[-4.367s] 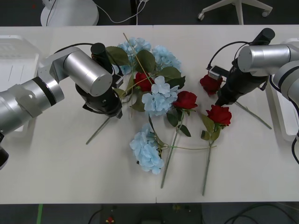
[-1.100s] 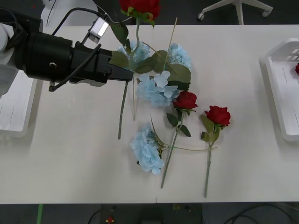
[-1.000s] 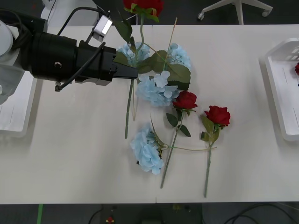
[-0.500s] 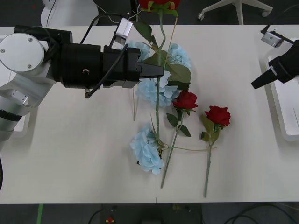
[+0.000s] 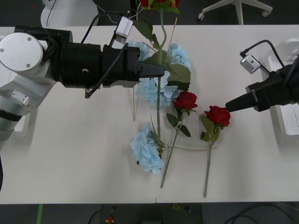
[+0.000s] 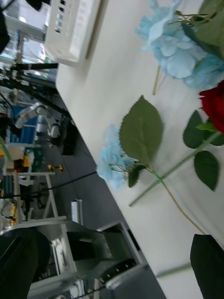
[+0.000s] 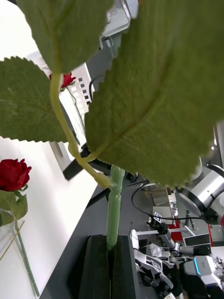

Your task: Put the red flowers into the right box and the blue flowers into the left box

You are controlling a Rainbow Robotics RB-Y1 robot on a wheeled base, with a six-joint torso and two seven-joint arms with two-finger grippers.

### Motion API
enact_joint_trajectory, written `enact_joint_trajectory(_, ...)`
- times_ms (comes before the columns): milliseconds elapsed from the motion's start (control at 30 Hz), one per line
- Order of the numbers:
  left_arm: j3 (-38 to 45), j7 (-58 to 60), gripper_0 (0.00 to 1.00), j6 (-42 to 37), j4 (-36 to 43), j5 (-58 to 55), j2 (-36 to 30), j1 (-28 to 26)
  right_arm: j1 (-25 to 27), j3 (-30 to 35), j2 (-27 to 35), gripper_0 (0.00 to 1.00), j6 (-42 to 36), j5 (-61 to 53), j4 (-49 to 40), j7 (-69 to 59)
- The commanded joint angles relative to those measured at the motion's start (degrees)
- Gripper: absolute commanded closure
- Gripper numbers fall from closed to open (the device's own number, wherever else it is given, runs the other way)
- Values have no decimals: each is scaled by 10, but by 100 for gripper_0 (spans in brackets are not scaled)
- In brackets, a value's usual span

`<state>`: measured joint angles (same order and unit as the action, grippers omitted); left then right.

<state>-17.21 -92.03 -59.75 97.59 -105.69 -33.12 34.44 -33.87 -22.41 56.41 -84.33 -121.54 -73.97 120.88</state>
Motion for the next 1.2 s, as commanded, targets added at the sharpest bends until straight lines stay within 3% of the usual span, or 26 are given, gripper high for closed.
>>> enact_joint_trajectory(33,0,-31,100,5,20,-9,3,14,57,-4,32,6,38,-72,-67,-20)
enact_joint_trajectory(400,0,-31,100,5,20,-9,3,14,174,-4,2,6,197,-161,-230,-21)
enact_joint_trajectory(1200,0,-31,100,5,20,-9,3,14,199,-33,-199,5,265,-124,-239,-31)
